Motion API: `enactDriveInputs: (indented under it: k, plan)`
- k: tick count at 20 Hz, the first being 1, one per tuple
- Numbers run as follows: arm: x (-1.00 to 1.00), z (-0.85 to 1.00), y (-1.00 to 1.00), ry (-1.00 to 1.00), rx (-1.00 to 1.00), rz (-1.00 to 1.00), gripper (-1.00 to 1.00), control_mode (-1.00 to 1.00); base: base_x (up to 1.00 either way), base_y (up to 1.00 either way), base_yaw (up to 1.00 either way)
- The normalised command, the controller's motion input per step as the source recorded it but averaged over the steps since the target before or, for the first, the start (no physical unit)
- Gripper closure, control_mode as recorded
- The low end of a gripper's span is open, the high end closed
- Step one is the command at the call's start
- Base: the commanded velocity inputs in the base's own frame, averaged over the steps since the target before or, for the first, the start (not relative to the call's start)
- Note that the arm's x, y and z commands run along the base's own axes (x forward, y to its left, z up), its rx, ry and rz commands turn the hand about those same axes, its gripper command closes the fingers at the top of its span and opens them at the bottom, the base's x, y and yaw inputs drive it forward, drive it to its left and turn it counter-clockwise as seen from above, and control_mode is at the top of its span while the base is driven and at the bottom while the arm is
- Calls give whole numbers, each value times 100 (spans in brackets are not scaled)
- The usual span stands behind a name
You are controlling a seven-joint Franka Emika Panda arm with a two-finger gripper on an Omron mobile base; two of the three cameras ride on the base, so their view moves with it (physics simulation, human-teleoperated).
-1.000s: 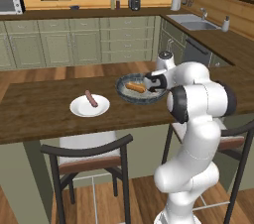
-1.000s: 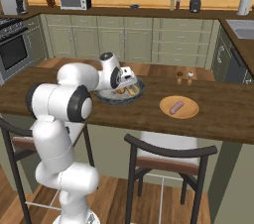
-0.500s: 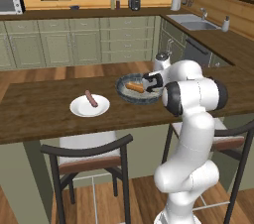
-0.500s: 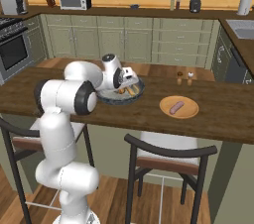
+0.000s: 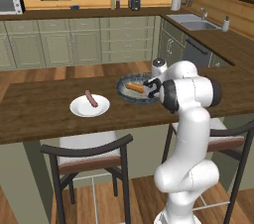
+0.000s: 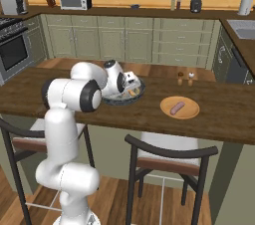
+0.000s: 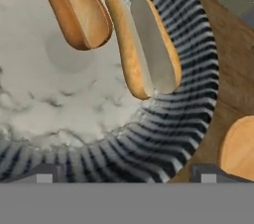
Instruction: Place one bun and one sausage from the bowl on each plate.
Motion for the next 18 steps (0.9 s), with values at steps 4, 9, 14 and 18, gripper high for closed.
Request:
enactDriveInputs:
  k: [4, 9, 14, 18]
  plan:
    - [24, -1, -3, 0, 0, 0, -100, -100, 0, 0, 0]
    - [39, 0, -6, 0, 0, 0, -100, -100, 0, 0, 0]
    - [44, -1, -11, 0, 0, 0, -100, -100, 0, 0, 0]
    - [28, -25, -11, 0, 0, 0, -100, -100, 0, 0, 0]
